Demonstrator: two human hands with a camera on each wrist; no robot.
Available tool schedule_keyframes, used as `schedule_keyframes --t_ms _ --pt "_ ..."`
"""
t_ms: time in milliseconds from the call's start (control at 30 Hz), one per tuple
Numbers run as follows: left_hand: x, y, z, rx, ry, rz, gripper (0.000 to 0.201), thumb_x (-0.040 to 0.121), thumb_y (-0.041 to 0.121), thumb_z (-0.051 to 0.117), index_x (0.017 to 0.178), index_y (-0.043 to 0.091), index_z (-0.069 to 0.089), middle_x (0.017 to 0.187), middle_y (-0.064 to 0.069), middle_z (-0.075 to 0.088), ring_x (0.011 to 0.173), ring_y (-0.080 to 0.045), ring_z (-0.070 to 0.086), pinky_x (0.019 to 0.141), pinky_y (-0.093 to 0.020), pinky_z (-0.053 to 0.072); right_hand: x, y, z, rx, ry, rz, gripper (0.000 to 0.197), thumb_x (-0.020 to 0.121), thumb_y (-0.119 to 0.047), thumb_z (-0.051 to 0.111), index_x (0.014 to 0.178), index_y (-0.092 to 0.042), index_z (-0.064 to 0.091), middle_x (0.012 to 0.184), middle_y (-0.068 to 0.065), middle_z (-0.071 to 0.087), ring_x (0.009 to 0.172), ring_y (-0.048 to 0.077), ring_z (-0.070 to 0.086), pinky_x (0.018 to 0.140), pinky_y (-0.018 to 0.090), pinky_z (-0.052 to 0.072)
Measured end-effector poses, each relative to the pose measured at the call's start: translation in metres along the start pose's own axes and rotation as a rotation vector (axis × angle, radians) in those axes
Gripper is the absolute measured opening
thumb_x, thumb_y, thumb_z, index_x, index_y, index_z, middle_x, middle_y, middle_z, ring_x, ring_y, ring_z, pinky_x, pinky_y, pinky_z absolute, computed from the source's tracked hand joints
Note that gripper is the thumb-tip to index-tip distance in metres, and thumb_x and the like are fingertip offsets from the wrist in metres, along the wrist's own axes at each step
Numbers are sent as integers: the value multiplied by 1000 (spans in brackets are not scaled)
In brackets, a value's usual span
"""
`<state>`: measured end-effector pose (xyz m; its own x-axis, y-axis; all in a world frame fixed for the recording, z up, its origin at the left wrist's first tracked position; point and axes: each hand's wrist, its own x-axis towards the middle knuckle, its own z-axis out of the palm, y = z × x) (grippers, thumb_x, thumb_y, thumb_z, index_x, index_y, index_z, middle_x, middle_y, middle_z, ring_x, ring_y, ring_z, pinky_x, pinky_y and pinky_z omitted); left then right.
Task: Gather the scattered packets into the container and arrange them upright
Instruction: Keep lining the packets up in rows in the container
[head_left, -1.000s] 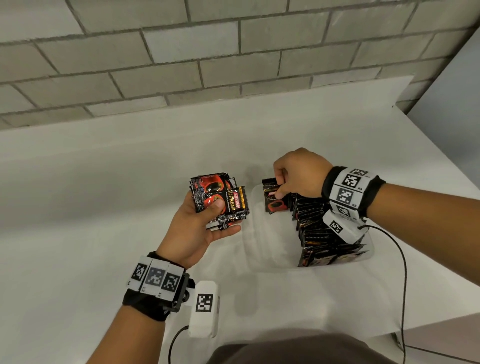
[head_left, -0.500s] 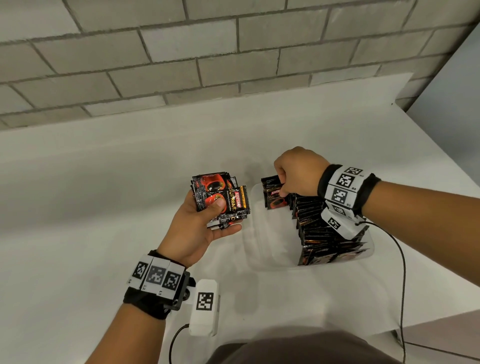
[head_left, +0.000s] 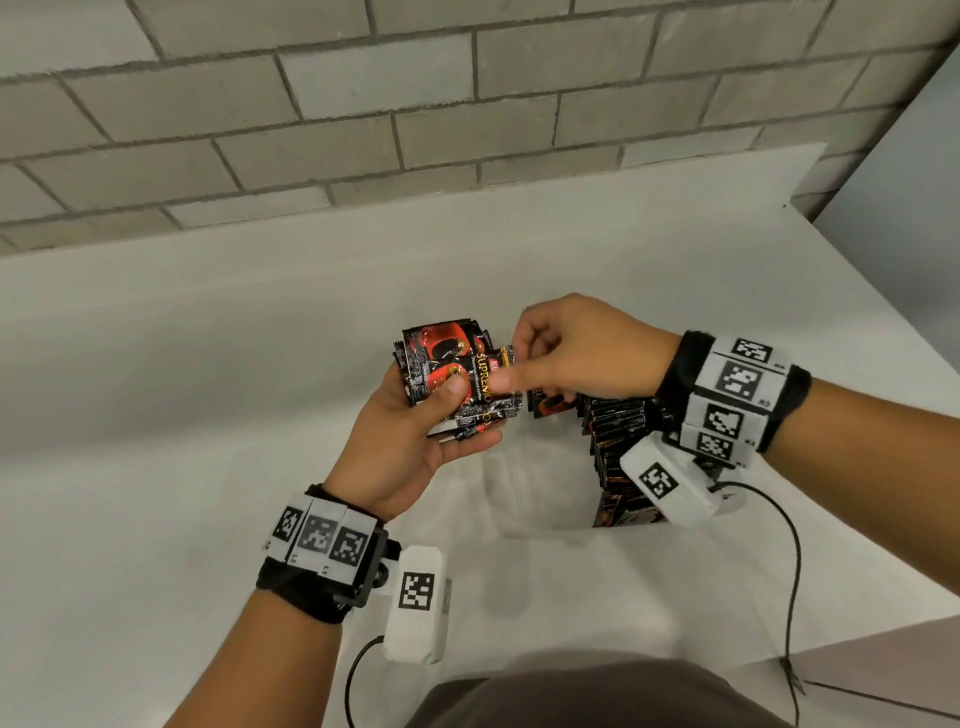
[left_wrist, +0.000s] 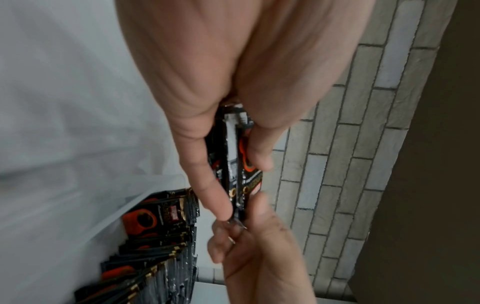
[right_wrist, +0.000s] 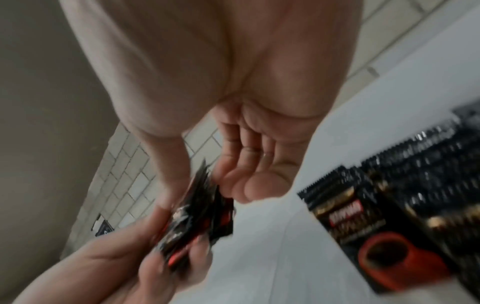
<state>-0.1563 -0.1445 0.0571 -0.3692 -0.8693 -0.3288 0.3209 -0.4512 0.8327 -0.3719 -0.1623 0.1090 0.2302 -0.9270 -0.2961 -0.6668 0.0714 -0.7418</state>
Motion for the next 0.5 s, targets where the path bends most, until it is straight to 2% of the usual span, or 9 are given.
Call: schedule_keyframes --t_ms 67,100,167,233,367,467,500 --pt "-1 1 5 1 -6 3 54 89 19 65 140 9 50 128 -17 70 106 -45 72 75 -40 62 -2 8 5 127 -38 27 38 75 -33 87 90 -5 65 79 17 74 63 24 69 71 49 61" --pt "-1 1 7 2 -6 3 54 89 20 65 140 9 51 127 -17 70 106 -45 72 75 -41 62 -2 12 5 191 -28 35 35 76 -25 86 91 -2 65 79 18 74 66 27 70 74 50 62" --pt "-2 1 7 -3 -2 -5 53 90 23 64 140 10 52 128 -17 70 107 -44 72 75 -41 63 -4 17 2 290 -3 32 27 80 -11 82 95 3 64 81 22 74 71 31 71 74 45 62" --pt "-3 1 6 -25 -3 -25 54 92 26 62 142 10 51 131 -18 69 109 -45 71 75 -43 63 -6 20 -1 333 14 22 22 83 -3 78 99 5 64 81 25 73 70 33 69 67 36 61" --pt "-1 -3 5 -58 -7 -33 52 94 21 60 143 9 51 131 -18 69 107 -44 72 75 -45 64 -7 26 -10 285 98 36 11 86 0 73 96 -3 69 76 19 70 65 27 64 63 34 57" --pt "2 -6 1 -67 23 -21 51 94 18 60 143 8 51 130 -20 69 106 -46 71 75 -45 63 -3 34 -24 248 284 45 9 87 -5 73 92 -11 70 77 13 72 69 29 70 70 40 61" --pt "3 -6 -2 -66 40 -15 50 95 17 60 143 8 51 130 -20 68 107 -47 71 75 -45 63 -2 36 -29 150 337 34 8 86 -9 74 91 -15 71 78 9 73 70 26 71 72 37 60"
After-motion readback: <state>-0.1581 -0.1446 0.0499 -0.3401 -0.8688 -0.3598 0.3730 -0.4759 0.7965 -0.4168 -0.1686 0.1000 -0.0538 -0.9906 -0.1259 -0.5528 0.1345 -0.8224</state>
